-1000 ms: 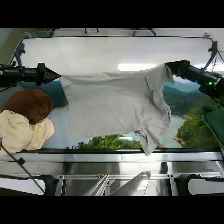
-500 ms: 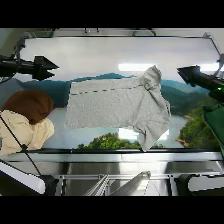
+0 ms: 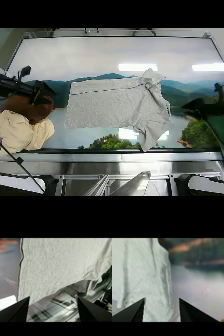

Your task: Fold the shirts.

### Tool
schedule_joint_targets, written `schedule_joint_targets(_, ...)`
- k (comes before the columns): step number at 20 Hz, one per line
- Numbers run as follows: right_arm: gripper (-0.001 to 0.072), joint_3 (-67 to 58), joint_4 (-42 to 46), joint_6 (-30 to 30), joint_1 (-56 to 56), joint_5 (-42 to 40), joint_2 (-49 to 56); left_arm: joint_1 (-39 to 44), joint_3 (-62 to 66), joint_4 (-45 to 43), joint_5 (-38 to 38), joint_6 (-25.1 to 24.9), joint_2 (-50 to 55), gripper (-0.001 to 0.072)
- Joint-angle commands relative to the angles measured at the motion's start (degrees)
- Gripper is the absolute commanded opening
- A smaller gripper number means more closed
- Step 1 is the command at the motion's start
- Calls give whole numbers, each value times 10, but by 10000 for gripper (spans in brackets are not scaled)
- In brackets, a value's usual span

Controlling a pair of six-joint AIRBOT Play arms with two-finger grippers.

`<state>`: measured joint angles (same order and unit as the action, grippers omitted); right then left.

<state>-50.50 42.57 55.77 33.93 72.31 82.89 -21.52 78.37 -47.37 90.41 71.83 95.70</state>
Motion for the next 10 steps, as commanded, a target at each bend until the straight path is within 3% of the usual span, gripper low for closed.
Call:
schedule_joint_targets(1, 482, 80, 33, 11, -44, -37, 4, 3, -108, -11, -24, -18, -38, 617)
schedule_joint_targets(5, 458, 87, -5, 10, -115, -68, 47, 2, -155, -11, -53, -18, -38, 617)
schedule_joint_targets(7, 67, 85, -65, -26, -131, -80, 57, 3, -175, -11, -92, -18, -38, 616)
schedule_joint_targets(8, 17, 85, -96, -43, -133, -80, 56, 6, -183, -12, -108, -18, -37, 616)
schedule_joint_targets(10, 17, 78, -118, -57, -132, -79, 56, 13, -191, -12, -129, -17, -28, 616)
